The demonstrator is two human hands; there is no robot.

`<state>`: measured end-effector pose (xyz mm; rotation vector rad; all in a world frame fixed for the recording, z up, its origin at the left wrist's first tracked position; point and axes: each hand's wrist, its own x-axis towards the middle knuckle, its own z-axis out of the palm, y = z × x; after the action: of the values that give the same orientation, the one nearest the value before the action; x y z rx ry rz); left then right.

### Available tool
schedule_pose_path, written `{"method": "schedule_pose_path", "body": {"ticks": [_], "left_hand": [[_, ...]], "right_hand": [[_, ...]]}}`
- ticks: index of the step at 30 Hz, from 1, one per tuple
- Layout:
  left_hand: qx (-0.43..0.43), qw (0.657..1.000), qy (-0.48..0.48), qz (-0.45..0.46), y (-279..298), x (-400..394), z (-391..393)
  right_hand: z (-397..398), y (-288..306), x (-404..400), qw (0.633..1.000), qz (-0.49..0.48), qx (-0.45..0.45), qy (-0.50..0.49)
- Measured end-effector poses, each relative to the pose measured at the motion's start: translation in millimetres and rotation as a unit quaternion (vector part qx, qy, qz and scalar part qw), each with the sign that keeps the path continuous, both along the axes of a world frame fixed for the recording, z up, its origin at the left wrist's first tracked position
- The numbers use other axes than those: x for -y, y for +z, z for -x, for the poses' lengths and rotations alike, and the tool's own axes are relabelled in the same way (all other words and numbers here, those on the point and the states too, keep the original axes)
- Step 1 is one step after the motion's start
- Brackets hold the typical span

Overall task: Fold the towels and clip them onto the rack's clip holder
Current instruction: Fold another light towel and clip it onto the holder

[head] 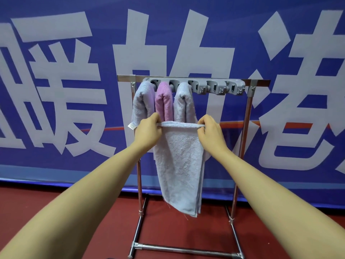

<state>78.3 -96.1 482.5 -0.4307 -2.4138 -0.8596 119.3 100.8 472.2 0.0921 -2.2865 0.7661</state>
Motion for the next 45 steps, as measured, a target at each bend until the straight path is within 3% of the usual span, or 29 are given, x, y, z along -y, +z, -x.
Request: {"method": "schedule_pose_path", "body": {"ticks": [6, 15, 23, 28, 32, 35, 39, 42, 45], "left_hand": [[-0.017, 0.996, -0.057, -0.067, 2.7, -18.3, -12.2], [-0.020, 0.997, -0.069, -0.019, -7.6, -16.7, -8.4], [-0.006, 0.996, -0.082, -0.035, -10.5, -16.2, 1.9], [-0.062, 0.995, -0.060, 0.048, -2.9, -28.7, -7.6], [-0.001, 0.985, -0.164, 0.049, 0.8, -31.2, -18.1], [0.089, 0.976, -0.200, 0.011, 0.5, -30.0, -20.8], [0.130, 0.963, -0.234, 0.013, -2.7, -26.4, -16.8], [0.088, 0.973, -0.204, 0.061, -6.5, -26.0, -14.8], [-0.024, 0.985, -0.131, 0.109, -11.5, -29.4, -15.6]], "right_hand": [[-1.5, -4.2, 12.5, 1.000, 0.010, -0.014, -0.015], [-1.4, -3.8, 11.4, 0.996, 0.039, 0.077, -0.028], [-6.5, 9.3, 19.5, 0.986, 0.098, 0.112, 0.077], [-6.6, 6.4, 27.7, 0.984, 0.128, 0.092, 0.082], [-7.2, 3.5, 27.4, 0.983, 0.142, 0.097, 0.059], [-9.4, 0.7, 26.6, 0.980, 0.156, 0.100, 0.070], [-12.0, -3.2, 24.6, 0.981, 0.135, 0.117, 0.077], [-9.5, -9.7, 24.9, 0.984, 0.098, 0.122, 0.084], [-4.9, -16.9, 21.0, 0.984, 0.086, 0.118, 0.099]]}}
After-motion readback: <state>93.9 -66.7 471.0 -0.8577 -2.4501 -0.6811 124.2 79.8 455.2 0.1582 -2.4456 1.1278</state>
